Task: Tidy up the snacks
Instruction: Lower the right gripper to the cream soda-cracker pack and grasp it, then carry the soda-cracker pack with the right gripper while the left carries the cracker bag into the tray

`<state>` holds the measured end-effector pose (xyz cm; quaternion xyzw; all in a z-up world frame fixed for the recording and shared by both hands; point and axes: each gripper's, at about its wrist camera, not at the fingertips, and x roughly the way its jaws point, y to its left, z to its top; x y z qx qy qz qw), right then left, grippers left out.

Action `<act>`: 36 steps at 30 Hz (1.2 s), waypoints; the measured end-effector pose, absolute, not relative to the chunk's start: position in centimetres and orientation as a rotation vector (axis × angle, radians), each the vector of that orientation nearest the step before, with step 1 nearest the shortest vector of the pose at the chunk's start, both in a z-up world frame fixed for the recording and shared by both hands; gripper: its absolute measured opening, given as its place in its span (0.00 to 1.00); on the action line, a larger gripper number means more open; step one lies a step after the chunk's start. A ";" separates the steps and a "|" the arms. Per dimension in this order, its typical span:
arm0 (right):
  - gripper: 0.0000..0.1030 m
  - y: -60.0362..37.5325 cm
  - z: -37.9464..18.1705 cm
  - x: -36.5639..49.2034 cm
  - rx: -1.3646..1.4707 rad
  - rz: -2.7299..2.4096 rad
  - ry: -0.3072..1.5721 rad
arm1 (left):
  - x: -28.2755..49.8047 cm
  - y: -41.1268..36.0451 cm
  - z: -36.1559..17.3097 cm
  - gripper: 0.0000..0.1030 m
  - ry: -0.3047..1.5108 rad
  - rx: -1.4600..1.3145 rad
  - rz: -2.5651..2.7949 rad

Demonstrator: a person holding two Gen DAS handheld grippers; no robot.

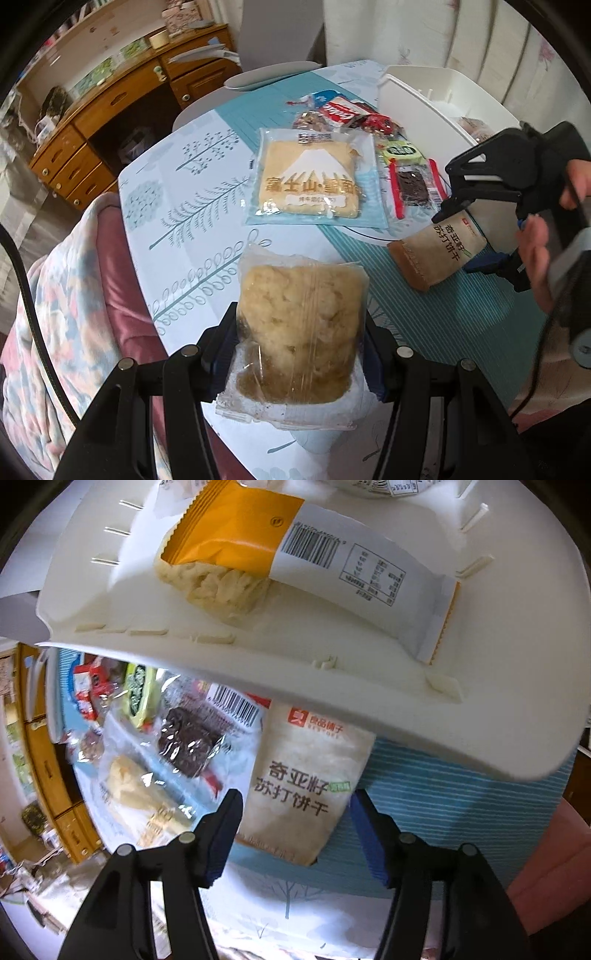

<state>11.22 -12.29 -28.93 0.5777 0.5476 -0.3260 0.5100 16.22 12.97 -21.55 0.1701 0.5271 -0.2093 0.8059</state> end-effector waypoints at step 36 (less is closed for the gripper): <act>0.60 -4.6 -30.0 11.5 1.159 -0.560 1.706 | 15.6 17.4 -16.4 0.55 1.169 0.103 -0.159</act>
